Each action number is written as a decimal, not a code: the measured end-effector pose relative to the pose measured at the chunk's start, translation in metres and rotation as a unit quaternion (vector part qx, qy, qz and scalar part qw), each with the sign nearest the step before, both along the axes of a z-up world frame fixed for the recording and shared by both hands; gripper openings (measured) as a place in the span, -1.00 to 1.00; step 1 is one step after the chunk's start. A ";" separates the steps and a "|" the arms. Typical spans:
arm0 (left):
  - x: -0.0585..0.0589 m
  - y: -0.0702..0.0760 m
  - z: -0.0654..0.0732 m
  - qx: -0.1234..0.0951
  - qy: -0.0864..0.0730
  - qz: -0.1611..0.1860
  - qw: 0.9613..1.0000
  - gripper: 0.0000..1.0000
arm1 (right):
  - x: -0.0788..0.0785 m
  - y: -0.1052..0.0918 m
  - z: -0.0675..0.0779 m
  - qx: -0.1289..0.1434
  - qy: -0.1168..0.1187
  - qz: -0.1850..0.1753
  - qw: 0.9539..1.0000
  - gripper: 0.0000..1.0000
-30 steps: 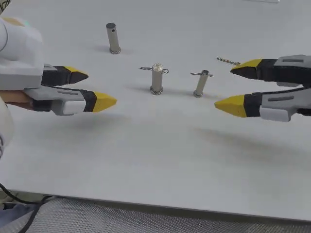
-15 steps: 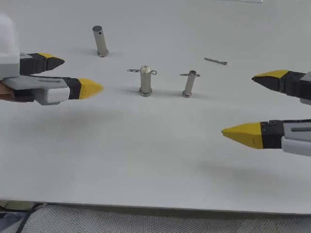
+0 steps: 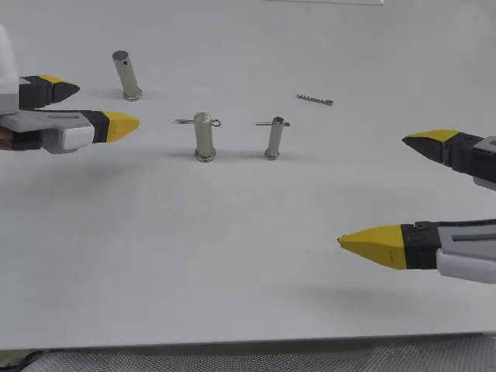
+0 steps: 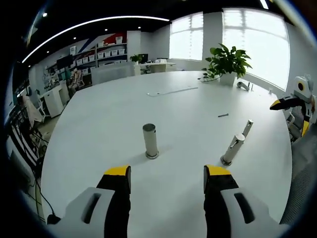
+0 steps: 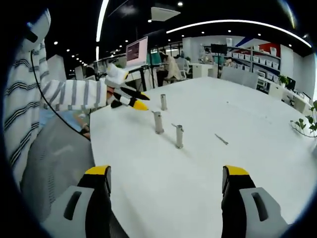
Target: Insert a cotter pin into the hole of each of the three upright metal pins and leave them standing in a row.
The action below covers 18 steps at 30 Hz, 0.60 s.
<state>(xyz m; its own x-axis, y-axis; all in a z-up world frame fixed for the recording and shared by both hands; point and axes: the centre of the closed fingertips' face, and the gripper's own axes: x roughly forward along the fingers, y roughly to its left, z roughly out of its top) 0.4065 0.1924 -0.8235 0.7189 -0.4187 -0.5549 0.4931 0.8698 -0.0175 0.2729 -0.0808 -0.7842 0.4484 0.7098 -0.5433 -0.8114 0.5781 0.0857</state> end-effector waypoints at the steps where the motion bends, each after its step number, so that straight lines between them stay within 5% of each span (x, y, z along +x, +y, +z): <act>1: 0.004 0.003 -0.001 0.010 -0.001 0.007 1.000 0.13 | -0.001 -0.001 0.000 0.001 0.001 -0.002 1.000 0.90; 3: 0.011 0.003 -0.001 0.022 0.001 0.010 1.000 0.10 | -0.003 -0.003 0.002 0.002 0.001 -0.009 1.000 0.90; 11: 0.039 0.004 0.003 0.002 -0.011 0.047 0.999 -0.14 | -0.008 -0.014 -0.005 -0.021 0.005 -0.019 1.000 0.89; 18: 0.052 -0.009 -0.008 0.023 -0.012 0.018 1.000 -0.33 | -0.007 -0.024 -0.003 -0.031 0.002 -0.026 0.999 0.86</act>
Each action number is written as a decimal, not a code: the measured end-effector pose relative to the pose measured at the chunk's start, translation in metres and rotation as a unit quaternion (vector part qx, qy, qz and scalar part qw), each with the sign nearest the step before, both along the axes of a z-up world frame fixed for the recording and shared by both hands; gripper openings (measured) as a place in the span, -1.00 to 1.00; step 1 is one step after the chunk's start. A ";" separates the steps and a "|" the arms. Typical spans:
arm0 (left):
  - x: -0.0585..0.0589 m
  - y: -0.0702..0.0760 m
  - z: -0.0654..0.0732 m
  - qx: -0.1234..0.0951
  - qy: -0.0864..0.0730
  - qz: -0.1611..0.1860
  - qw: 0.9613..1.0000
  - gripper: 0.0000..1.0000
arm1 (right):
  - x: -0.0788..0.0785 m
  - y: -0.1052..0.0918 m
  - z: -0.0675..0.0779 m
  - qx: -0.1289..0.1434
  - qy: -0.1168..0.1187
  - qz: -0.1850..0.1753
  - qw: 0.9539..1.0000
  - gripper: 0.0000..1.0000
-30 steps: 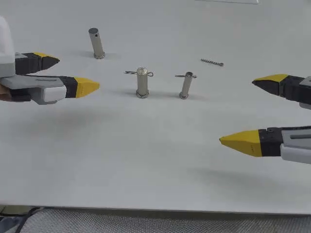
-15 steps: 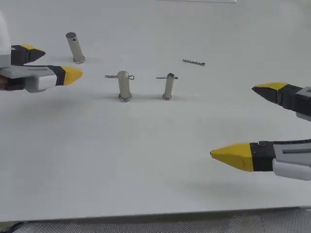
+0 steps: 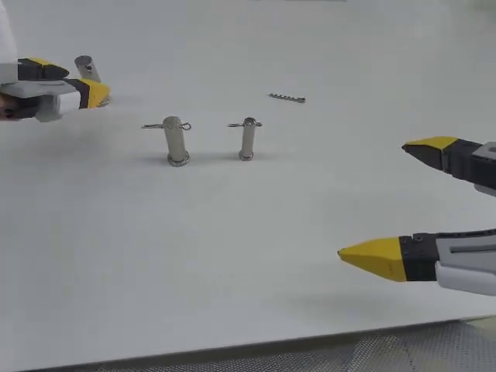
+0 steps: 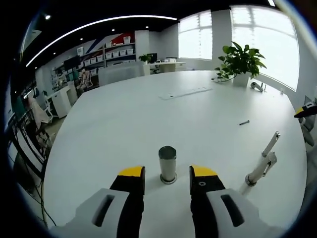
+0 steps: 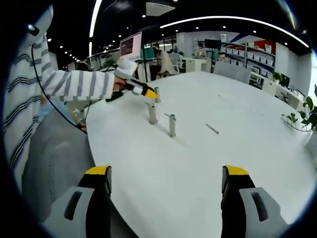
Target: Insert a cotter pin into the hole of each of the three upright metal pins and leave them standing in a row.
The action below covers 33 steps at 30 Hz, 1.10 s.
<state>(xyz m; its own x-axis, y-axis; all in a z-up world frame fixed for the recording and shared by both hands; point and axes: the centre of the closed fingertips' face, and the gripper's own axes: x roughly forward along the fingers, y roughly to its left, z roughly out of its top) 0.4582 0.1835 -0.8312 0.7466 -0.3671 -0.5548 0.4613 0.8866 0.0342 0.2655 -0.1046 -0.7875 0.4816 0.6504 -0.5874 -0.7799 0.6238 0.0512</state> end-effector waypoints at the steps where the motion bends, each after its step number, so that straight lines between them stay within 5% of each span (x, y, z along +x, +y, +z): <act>1: 0.002 -0.002 -0.002 -0.003 0.002 -0.001 1.000 -0.36 | 0.001 -0.002 0.001 0.000 -0.001 -0.003 1.000 0.86; 5: 0.008 -0.007 -0.001 -0.024 0.010 0.001 1.000 -0.53 | 0.001 -0.008 0.003 -0.001 -0.002 -0.009 1.000 0.85; 14: 0.010 -0.008 -0.010 -0.001 0.030 -0.002 1.000 -0.68 | 0.002 -0.018 0.006 0.000 -0.008 -0.025 1.000 0.84; 17: 0.011 -0.004 -0.010 0.023 0.023 -0.004 0.999 -0.75 | 0.004 -0.023 0.003 -0.009 -0.015 -0.030 0.999 0.78; 26: 0.008 -0.004 -0.009 0.001 0.030 0.025 0.999 -0.76 | 0.003 -0.022 0.002 0.001 -0.012 -0.033 0.999 0.72; 33: -0.002 -0.008 -0.006 0.009 0.033 0.037 0.999 -0.77 | 0.002 -0.020 0.000 0.007 -0.011 -0.031 0.999 0.72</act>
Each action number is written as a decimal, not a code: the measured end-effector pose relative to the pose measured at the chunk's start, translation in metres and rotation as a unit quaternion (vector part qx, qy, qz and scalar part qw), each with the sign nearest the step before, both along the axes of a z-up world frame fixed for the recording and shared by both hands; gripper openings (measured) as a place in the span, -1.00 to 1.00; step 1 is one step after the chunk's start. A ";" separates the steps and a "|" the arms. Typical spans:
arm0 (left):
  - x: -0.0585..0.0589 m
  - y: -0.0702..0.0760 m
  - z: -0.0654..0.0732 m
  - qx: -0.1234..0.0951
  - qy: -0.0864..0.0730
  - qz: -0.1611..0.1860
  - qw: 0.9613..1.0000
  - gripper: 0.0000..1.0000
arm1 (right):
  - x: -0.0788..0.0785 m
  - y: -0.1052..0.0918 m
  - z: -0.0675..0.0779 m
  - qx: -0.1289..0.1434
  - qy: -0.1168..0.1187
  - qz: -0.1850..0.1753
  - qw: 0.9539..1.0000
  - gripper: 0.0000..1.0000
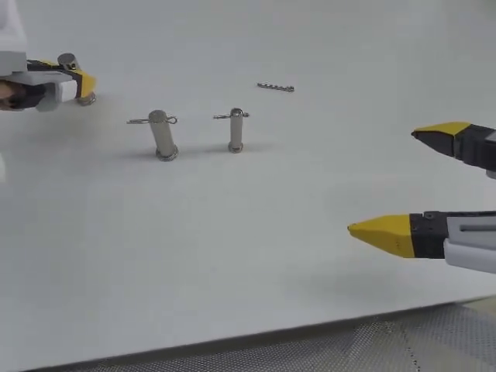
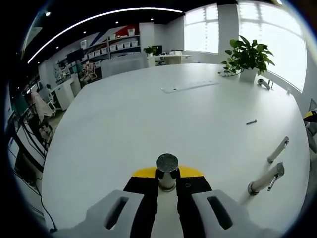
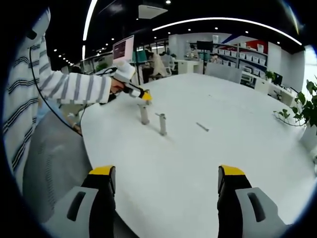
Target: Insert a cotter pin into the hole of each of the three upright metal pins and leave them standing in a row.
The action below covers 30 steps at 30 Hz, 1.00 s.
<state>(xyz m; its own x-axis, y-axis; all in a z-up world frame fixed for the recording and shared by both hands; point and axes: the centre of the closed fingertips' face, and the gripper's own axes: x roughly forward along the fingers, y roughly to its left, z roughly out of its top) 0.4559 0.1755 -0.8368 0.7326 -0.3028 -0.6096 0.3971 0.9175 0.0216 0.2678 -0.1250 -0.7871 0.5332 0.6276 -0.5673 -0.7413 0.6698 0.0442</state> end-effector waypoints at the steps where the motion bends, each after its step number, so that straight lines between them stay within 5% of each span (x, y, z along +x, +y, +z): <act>1: -0.002 0.000 0.001 -0.001 -0.001 0.002 1.000 -0.77 | 0.000 0.000 0.000 0.000 -0.001 0.000 1.000 0.72; 5: -0.014 0.003 0.013 -0.018 0.002 0.041 0.999 -0.77 | 0.001 0.000 0.001 0.005 -0.003 0.002 1.000 0.71; 8: -0.017 0.004 0.020 -0.004 -0.012 0.038 0.999 -0.77 | 0.002 0.000 0.001 0.007 -0.006 0.003 1.000 0.71; 13: -0.040 0.002 0.042 -0.031 -0.010 0.076 0.997 -0.77 | 0.004 0.001 0.001 0.014 -0.010 0.008 1.000 0.71; 19: -0.067 -0.002 0.059 -0.024 -0.019 0.078 0.996 -0.77 | 0.006 0.003 0.002 0.023 -0.014 0.016 1.000 0.71; 27: -0.101 -0.020 0.058 -0.012 0.000 0.085 0.996 -0.77 | 0.006 0.003 0.001 0.027 -0.014 0.025 0.999 0.70; 30: -0.110 -0.029 0.059 -0.004 -0.005 0.084 0.996 -0.77 | 0.005 0.001 0.000 0.026 -0.014 0.026 0.999 0.70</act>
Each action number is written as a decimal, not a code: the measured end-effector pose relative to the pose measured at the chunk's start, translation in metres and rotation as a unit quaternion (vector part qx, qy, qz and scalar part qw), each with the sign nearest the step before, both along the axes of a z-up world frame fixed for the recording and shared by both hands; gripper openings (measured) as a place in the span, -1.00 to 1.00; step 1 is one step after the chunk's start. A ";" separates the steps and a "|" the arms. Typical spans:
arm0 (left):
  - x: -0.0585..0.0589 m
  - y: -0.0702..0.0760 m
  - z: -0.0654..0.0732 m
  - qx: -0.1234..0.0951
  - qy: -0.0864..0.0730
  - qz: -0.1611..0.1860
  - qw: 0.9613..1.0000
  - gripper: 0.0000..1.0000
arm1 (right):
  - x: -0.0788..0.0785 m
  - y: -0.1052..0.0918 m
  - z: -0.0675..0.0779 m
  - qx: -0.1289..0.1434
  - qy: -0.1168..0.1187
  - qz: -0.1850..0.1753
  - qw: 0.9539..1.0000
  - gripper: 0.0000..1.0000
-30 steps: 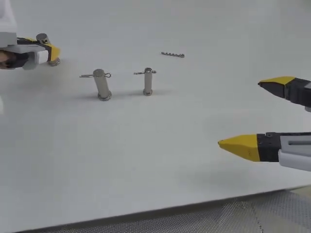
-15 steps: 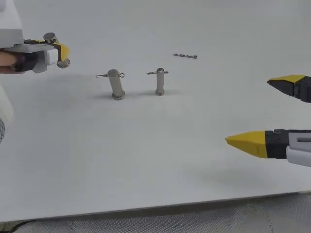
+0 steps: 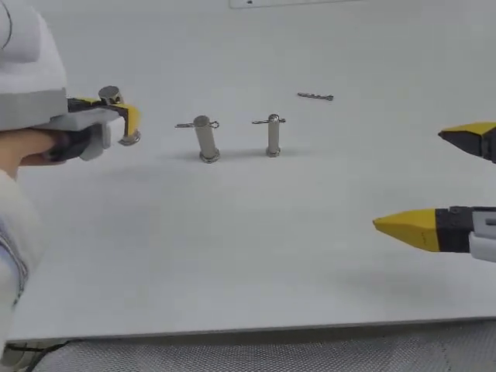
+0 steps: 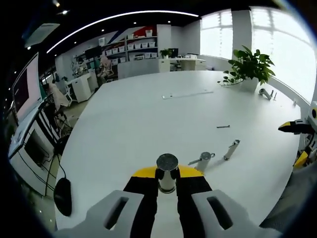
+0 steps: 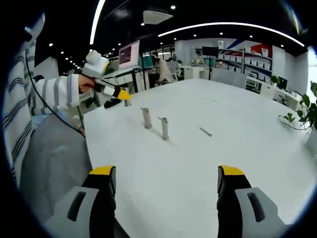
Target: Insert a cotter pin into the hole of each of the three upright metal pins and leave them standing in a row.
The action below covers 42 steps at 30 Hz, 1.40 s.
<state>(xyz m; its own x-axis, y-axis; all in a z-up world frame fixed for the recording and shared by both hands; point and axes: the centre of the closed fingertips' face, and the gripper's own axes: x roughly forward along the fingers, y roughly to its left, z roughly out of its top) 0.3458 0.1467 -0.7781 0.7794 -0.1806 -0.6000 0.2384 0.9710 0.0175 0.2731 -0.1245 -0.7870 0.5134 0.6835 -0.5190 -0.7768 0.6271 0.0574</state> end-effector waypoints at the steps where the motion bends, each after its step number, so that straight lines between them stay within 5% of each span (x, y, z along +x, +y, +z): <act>1: -0.002 -0.002 0.000 -0.005 0.001 0.005 1.000 -0.77 | 0.000 -0.001 0.000 0.000 0.001 -0.001 1.000 0.70; 4: -0.009 -0.015 -0.005 -0.028 0.000 0.013 1.000 -0.77 | -0.001 -0.004 -0.001 0.001 0.002 -0.004 1.000 0.70; 7: -0.012 -0.022 -0.015 -0.019 0.007 0.008 1.000 -0.77 | -0.002 -0.005 -0.001 0.001 0.001 -0.003 1.000 0.70; 9: -0.018 -0.035 -0.022 -0.058 0.025 0.017 0.998 -0.77 | -0.003 -0.006 0.000 0.002 0.000 -0.003 1.000 0.70; 13: -0.023 -0.046 -0.032 -0.043 0.031 0.011 0.999 -0.77 | -0.003 -0.009 -0.003 -0.001 0.003 -0.003 1.000 0.70; 17: -0.027 -0.051 -0.042 -0.057 0.047 0.021 0.997 -0.77 | -0.005 -0.010 -0.003 0.000 0.004 -0.004 1.000 0.70; 26: -0.034 -0.049 -0.057 -0.034 0.060 0.029 0.997 -0.77 | -0.006 -0.010 -0.005 -0.004 0.007 -0.001 1.000 0.70; 28: -0.036 -0.049 -0.060 -0.005 0.061 0.004 0.998 -0.77 | -0.006 -0.009 -0.005 -0.005 0.008 0.001 1.000 0.70; 37: -0.035 -0.052 -0.058 0.001 0.048 -0.003 0.999 -0.76 | -0.002 -0.004 -0.005 -0.009 0.008 0.011 1.000 0.70; 41: -0.035 -0.054 -0.056 0.059 0.037 -0.061 0.996 -0.74 | 0.000 -0.003 -0.005 -0.010 0.008 0.013 1.000 0.70; 42: -0.035 -0.055 -0.056 0.056 0.036 -0.059 0.996 -0.74 | 0.001 -0.003 -0.005 -0.010 0.008 0.013 1.000 0.70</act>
<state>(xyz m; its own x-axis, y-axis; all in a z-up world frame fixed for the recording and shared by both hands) 0.3108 0.0920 -0.8338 0.7112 -0.1976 -0.6746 0.3558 0.9289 0.1030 0.2736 -0.1273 -0.7922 0.4866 0.6863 -0.5406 -0.7923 0.6074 0.0580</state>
